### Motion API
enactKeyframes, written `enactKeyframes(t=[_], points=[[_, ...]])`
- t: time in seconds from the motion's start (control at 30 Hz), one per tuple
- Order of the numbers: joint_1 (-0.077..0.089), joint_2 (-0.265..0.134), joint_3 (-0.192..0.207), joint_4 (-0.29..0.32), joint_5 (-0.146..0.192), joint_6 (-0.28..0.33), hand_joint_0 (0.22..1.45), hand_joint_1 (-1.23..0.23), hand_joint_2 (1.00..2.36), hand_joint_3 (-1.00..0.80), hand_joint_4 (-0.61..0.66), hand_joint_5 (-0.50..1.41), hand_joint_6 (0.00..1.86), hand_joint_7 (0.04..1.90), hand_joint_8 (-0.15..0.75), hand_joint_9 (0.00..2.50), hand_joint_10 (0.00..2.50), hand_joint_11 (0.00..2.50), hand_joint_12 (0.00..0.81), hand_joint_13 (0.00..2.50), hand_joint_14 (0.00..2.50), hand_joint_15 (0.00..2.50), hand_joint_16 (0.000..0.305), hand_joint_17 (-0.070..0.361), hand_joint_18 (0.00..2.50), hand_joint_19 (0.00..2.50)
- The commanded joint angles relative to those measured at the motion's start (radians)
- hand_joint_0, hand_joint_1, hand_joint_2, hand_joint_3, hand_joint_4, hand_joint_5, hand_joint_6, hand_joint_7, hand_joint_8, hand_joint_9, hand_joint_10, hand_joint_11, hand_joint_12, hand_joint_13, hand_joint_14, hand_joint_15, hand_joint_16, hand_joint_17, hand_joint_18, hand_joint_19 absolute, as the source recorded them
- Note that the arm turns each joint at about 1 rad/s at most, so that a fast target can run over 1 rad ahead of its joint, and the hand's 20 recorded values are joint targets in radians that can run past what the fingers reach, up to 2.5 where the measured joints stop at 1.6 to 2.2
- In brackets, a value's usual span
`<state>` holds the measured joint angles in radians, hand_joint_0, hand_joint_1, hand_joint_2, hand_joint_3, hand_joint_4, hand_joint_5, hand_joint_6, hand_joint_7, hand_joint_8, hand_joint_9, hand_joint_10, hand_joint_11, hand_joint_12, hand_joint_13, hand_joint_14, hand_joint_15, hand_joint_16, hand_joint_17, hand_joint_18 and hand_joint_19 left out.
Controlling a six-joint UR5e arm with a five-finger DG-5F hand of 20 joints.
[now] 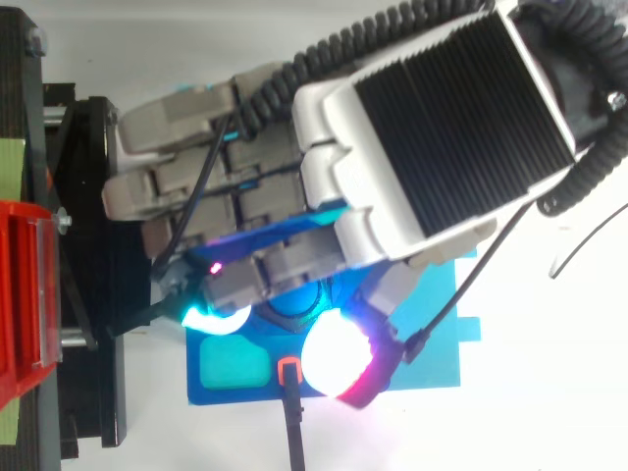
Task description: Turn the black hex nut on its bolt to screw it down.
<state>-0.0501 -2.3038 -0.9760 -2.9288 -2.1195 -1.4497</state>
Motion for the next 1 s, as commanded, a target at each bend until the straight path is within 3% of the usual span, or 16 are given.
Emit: enactKeyframes(t=[0.0, 0.07, 0.1, 0.4, 0.7, 0.97], points=[[0.027, 0.000, -0.001, -0.006, 0.032, -0.001, 0.53, -0.46, 1.00, -0.50, 0.23, -0.19, 0.73, 0.70, 0.251, 0.56, 0.01, 0.33, 0.138, 0.37, 0.00, 0.00, 0.014, 0.033, 0.10, 0.13], [0.032, 0.000, -0.001, -0.006, 0.036, -0.001, 0.53, -0.46, 1.00, -0.50, 0.23, -0.20, 0.73, 0.70, 0.250, 0.56, 0.01, 0.33, 0.138, 0.37, 0.00, 0.00, 0.015, 0.033, 0.10, 0.13], [0.050, 0.000, -0.001, -0.010, 0.053, -0.001, 0.53, -0.46, 1.00, -0.50, 0.22, -0.20, 0.74, 0.69, 0.252, 0.55, 0.01, 0.34, 0.139, 0.37, 0.00, 0.00, 0.015, 0.033, 0.10, 0.13], [0.085, 0.000, -0.012, -0.050, 0.093, -0.012, 0.53, -0.47, 1.00, -0.50, 0.22, -0.21, 0.83, 0.61, 0.254, 0.56, 0.01, 0.35, 0.142, 0.38, 0.00, 0.00, 0.014, 0.032, 0.10, 0.12], [0.093, 0.000, -0.066, -0.021, 0.102, -0.008, 0.53, -0.47, 1.00, -0.50, 0.23, -0.21, 0.84, 0.59, 0.255, 0.57, 0.01, 0.36, 0.141, 0.38, 0.00, 0.00, 0.014, 0.032, 0.11, 0.12], [0.092, 0.000, -0.070, 0.002, 0.105, -0.003, 0.53, -0.47, 1.00, -0.50, 0.23, -0.21, 0.84, 0.60, 0.254, 0.57, 0.01, 0.35, 0.140, 0.39, 0.00, 0.01, 0.014, 0.031, 0.11, 0.13]])
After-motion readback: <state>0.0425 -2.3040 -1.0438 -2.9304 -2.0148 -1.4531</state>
